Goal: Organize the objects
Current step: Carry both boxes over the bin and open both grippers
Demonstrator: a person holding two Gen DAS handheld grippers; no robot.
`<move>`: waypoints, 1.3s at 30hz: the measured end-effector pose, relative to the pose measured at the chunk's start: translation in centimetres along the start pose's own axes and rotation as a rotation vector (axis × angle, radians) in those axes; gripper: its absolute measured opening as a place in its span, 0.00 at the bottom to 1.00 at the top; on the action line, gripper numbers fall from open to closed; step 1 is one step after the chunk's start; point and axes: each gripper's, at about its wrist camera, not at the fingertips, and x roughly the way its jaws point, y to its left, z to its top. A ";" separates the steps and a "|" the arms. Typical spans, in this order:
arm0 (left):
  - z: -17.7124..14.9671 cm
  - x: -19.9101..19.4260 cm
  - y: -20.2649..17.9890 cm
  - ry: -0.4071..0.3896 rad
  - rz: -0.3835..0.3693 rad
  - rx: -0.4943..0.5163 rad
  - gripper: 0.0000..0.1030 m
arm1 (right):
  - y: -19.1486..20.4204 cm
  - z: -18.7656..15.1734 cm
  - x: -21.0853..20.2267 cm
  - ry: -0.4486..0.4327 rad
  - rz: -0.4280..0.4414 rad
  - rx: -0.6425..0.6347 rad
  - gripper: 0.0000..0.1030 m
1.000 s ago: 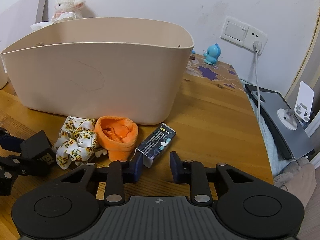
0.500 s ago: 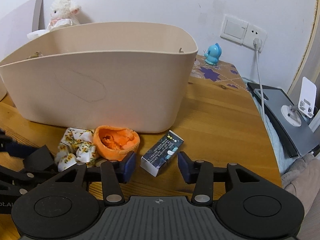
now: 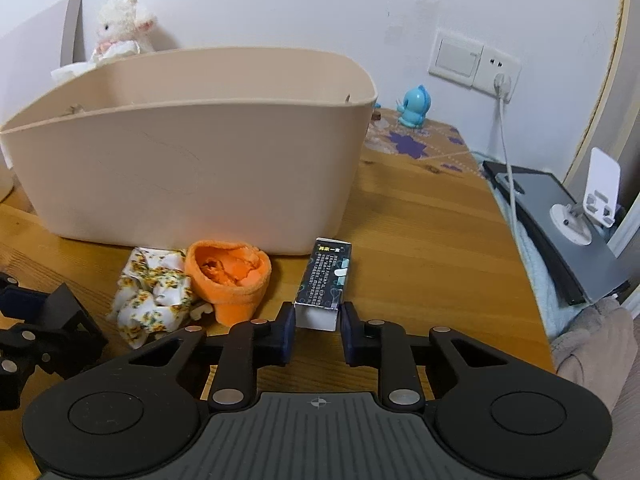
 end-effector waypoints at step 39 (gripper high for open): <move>12.0 -0.6 7.7 -0.111 0.192 -0.133 0.33 | 5.3 12.6 -0.3 -0.159 0.036 -0.112 0.21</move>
